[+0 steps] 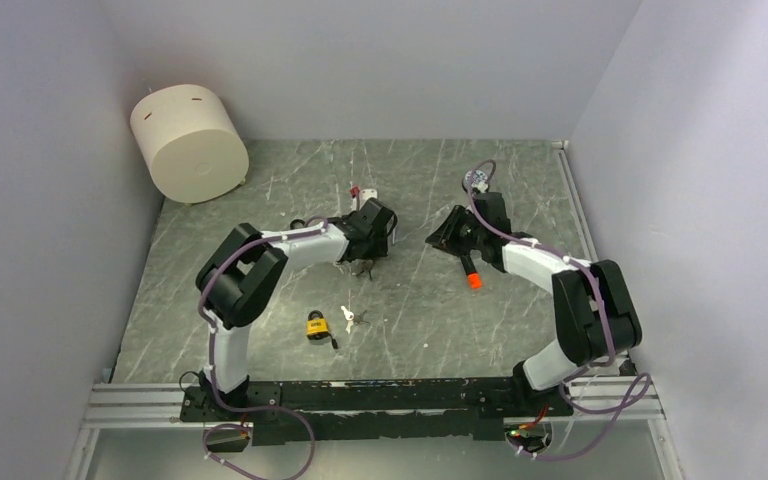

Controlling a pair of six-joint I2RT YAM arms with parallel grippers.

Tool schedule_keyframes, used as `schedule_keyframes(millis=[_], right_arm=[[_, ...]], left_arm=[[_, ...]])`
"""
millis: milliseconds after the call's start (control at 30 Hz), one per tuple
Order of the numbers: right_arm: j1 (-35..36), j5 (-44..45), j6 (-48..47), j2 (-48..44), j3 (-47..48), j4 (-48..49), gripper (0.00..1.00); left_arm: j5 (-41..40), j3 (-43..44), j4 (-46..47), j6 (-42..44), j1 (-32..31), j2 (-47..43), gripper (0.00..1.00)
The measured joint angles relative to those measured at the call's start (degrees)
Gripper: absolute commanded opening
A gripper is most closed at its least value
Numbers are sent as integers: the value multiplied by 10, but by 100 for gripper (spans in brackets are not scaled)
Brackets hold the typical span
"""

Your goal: Unlock with the key

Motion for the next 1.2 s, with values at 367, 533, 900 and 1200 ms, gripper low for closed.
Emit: schedule_keyframes(millis=[367, 533, 900, 1200], right_arm=[[1, -13, -8, -141, -71, -8, 41], [1, -13, -8, -204, -99, -38, 43], [3, -14, -10, -353, -138, -107, 48], [112, 17, -6, -374, -173, -130, 48]], left_arm=[[45, 81, -6, 5, 13, 55, 18], [63, 136, -19, -9, 14, 89, 65], [133, 94, -53, -28, 27, 36, 94], [145, -54, -120, -12, 44, -277, 94]])
